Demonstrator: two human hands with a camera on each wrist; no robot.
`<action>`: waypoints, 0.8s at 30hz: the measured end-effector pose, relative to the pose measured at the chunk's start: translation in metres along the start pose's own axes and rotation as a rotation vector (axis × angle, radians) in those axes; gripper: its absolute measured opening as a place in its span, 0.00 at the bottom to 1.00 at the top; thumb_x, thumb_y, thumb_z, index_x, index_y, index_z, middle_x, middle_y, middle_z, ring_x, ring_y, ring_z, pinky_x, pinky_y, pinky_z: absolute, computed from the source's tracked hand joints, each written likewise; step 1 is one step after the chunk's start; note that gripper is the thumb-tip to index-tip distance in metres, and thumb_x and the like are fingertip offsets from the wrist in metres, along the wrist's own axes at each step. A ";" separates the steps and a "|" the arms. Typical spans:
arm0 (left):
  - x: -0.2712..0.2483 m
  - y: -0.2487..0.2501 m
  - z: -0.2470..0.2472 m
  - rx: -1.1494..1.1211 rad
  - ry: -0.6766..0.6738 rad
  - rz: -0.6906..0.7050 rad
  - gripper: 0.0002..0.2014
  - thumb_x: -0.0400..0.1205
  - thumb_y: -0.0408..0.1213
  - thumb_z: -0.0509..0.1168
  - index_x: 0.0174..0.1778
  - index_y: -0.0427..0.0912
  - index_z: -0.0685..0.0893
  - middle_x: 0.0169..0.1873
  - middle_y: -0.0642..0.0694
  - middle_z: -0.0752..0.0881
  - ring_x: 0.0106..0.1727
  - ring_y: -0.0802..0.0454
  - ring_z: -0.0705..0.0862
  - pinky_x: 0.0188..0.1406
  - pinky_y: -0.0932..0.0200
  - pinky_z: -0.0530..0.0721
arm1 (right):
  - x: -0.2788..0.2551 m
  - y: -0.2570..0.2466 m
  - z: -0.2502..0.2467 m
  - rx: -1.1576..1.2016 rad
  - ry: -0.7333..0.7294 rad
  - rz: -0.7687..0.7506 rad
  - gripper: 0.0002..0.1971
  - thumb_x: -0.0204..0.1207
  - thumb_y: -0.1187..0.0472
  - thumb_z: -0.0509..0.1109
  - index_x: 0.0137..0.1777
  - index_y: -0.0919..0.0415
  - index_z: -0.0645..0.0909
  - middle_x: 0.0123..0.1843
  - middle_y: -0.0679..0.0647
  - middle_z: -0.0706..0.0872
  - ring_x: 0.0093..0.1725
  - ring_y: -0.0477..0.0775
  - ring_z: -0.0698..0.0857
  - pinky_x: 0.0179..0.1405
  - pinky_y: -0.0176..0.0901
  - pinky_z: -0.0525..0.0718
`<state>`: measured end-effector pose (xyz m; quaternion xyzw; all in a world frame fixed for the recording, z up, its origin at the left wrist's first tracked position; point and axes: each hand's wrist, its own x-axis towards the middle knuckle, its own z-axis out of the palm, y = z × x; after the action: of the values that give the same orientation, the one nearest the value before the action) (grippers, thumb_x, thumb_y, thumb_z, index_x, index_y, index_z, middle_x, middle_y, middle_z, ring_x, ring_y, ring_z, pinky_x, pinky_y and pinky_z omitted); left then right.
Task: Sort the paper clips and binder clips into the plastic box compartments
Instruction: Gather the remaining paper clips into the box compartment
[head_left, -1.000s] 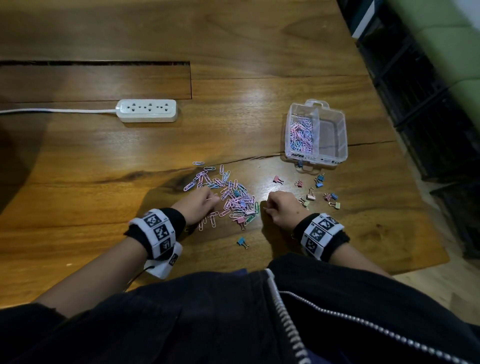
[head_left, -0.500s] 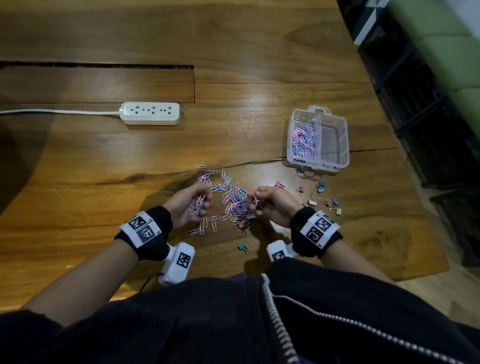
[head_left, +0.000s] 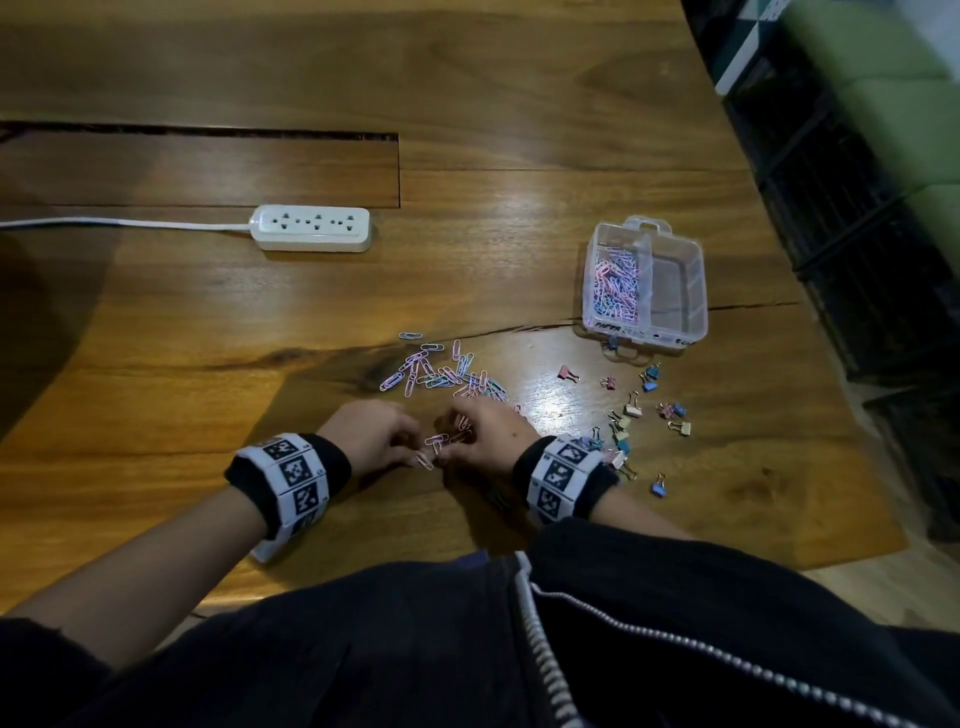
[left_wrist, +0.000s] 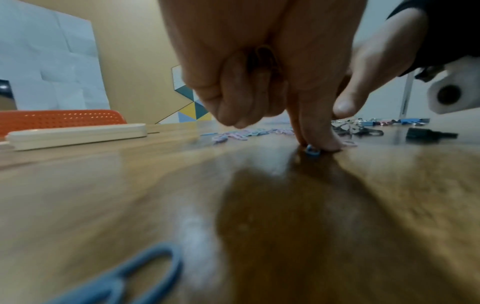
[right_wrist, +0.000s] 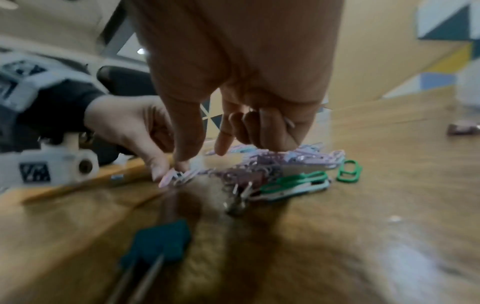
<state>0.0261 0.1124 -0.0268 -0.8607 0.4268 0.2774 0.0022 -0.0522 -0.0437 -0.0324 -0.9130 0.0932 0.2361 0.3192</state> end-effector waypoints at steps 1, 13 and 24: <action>0.001 0.001 0.000 0.034 -0.009 0.012 0.15 0.78 0.51 0.63 0.59 0.53 0.81 0.55 0.49 0.82 0.57 0.51 0.80 0.48 0.57 0.77 | 0.001 -0.001 0.002 -0.067 0.017 -0.007 0.17 0.69 0.51 0.73 0.56 0.54 0.77 0.56 0.54 0.80 0.56 0.54 0.79 0.57 0.50 0.80; 0.001 -0.012 -0.015 -1.226 -0.100 -0.121 0.06 0.67 0.36 0.57 0.29 0.41 0.66 0.22 0.47 0.69 0.19 0.57 0.67 0.16 0.69 0.64 | 0.007 -0.014 0.007 -0.205 -0.023 -0.040 0.11 0.77 0.60 0.63 0.56 0.64 0.75 0.59 0.60 0.74 0.59 0.59 0.75 0.62 0.55 0.78; -0.014 -0.029 -0.024 -1.771 -0.139 -0.135 0.17 0.81 0.46 0.55 0.32 0.41 0.78 0.19 0.50 0.75 0.13 0.60 0.67 0.09 0.74 0.59 | 0.009 -0.019 0.015 -0.300 -0.024 -0.036 0.13 0.75 0.57 0.67 0.56 0.65 0.76 0.60 0.60 0.73 0.62 0.59 0.73 0.61 0.54 0.77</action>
<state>0.0518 0.1352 -0.0061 -0.5513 0.0031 0.5566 -0.6215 -0.0437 -0.0196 -0.0364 -0.9492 0.0369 0.2524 0.1845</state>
